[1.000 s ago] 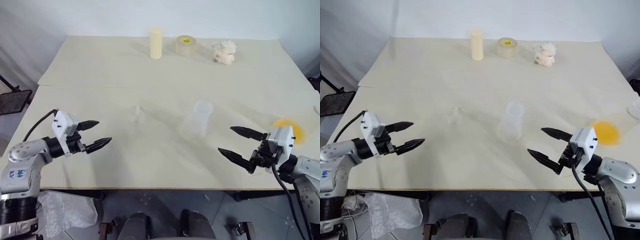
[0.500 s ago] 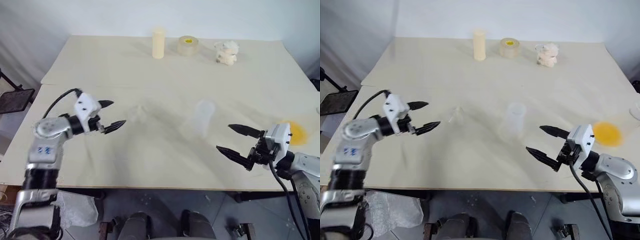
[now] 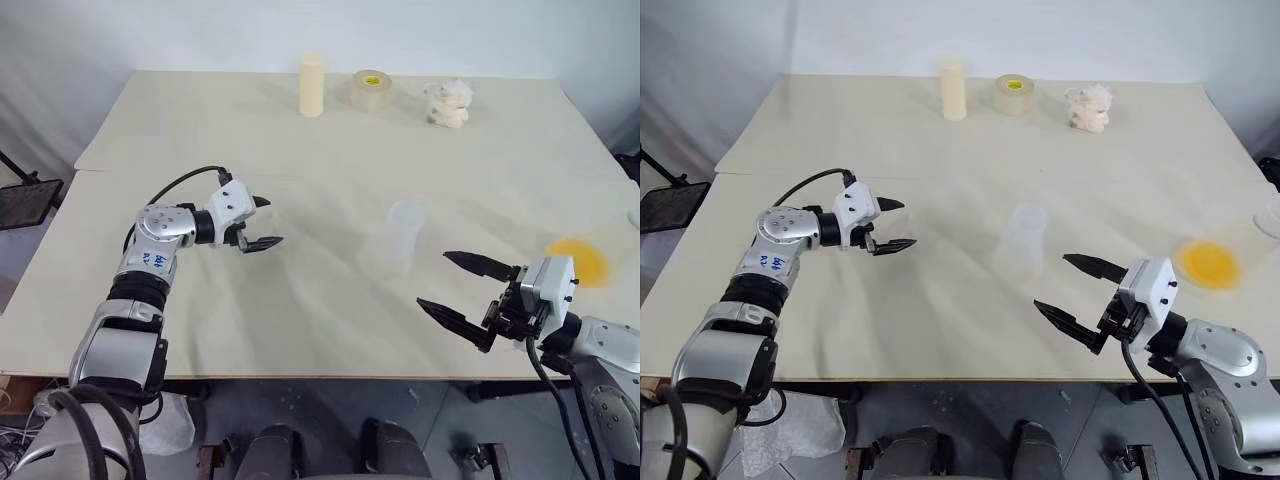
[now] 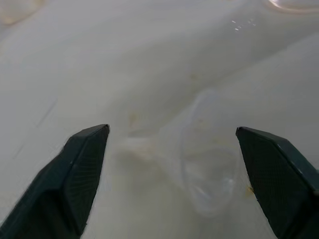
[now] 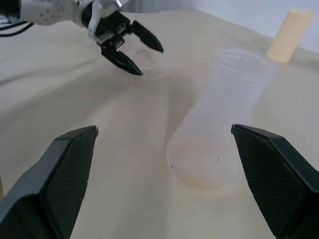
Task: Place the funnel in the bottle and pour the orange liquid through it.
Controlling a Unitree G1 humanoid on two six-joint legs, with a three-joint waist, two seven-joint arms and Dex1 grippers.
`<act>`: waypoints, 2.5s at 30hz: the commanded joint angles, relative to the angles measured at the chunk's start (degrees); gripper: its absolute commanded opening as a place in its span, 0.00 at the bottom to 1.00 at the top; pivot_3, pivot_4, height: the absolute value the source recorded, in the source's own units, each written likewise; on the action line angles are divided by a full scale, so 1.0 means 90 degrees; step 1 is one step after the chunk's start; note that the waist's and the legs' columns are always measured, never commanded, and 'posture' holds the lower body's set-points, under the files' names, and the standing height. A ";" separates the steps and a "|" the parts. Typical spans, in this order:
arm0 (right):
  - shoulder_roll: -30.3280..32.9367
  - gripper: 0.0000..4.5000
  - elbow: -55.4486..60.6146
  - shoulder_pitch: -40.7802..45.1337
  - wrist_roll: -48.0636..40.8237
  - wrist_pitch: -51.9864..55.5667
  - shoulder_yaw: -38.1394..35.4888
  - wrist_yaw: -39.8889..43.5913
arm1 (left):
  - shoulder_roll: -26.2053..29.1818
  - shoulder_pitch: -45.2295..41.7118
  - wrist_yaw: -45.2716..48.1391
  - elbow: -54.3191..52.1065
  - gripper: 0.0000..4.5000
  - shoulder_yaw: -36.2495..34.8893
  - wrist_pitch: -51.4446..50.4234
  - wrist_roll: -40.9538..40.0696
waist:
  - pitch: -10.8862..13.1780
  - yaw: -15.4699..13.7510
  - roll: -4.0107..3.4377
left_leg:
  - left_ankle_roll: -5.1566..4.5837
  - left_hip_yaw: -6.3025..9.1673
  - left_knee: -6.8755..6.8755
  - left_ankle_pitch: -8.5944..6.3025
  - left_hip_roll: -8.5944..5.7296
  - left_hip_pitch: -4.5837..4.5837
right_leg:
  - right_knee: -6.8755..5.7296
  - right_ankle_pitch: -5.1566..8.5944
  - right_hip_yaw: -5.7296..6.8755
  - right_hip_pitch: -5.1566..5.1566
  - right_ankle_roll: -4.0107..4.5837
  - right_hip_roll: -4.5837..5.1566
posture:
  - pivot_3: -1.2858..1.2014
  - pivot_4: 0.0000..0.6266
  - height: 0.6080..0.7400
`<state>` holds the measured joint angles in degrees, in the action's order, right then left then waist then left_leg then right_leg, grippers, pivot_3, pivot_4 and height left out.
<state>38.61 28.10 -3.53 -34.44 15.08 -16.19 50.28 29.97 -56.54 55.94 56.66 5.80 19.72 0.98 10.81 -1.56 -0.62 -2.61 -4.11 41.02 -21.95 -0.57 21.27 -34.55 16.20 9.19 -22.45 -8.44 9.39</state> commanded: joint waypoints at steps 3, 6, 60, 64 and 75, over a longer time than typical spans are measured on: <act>-0.0042 1.00 0.0343 -0.0167 -0.0112 -0.0066 -0.0175 -0.0143 | -0.0033 -0.0406 0.0058 0.0282 0.49 -0.0081 0.0278 0.0053 | 0.0000 0.0006 0.0001 | 0.0000 0.0000 0.0000 0.0000 0.0000 0.0000 | 0.0000 0.0000 0.0000 0.0000 0.0000 0.0000 | 0.52 0.24 1.00; -0.0032 1.00 0.0320 -0.0202 -0.0107 -0.0104 -0.0191 -0.0148 | 0.0003 -0.0457 0.0180 0.0310 0.28 -0.0152 0.0256 -0.0009 | 0.0000 0.0008 0.0001 | -0.0001 0.0000 0.0000 0.0000 0.0000 0.0000 | -0.0001 0.0000 0.0000 0.0000 0.0000 0.0000 | 0.52 0.24 1.00; -0.0278 1.00 0.0758 -0.0777 -0.0340 -0.0189 -0.0617 -0.0538 | -0.1310 -0.4282 0.1657 0.0150 0.91 -0.0107 -0.9180 -0.2574 | 0.0005 0.0007 0.0011 | -0.0001 0.0031 0.0002 -0.0001 -0.0003 0.0002 | -0.0012 0.0000 -0.0015 -0.0007 0.0000 0.0001 | 0.52 0.24 1.00; -0.0379 1.00 0.0893 -0.0878 -0.0330 -0.0195 -0.0652 -0.0687 | -0.1221 -0.4323 0.1456 0.0339 0.99 -0.0406 -0.8713 -0.2495 | 0.0005 0.0010 0.0011 | -0.0001 0.0032 0.0001 -0.0001 -0.0001 0.0002 | -0.0012 0.0001 -0.0016 -0.0009 0.0000 0.0001 | 0.52 0.24 1.00; -0.0222 1.00 0.0543 -0.0670 -0.0310 -0.0194 -0.0503 -0.0517 | -0.0720 -0.2123 0.0046 -0.1193 0.99 -0.1414 -0.5272 -0.2174 | 0.0001 0.0025 0.0005 | -0.0001 0.0041 0.0006 -0.0001 0.0019 -0.0008 | -0.0020 0.0000 -0.0025 -0.0012 0.0000 0.0001 | 0.52 0.24 1.00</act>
<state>35.65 33.11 -10.67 -36.89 14.03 -20.43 45.00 22.90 -75.65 58.18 49.58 -6.06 -31.69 -19.44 10.83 -1.34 -0.57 -2.62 -3.77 41.08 -21.96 -0.54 21.20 -34.73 16.21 8.94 -22.56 -8.43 9.41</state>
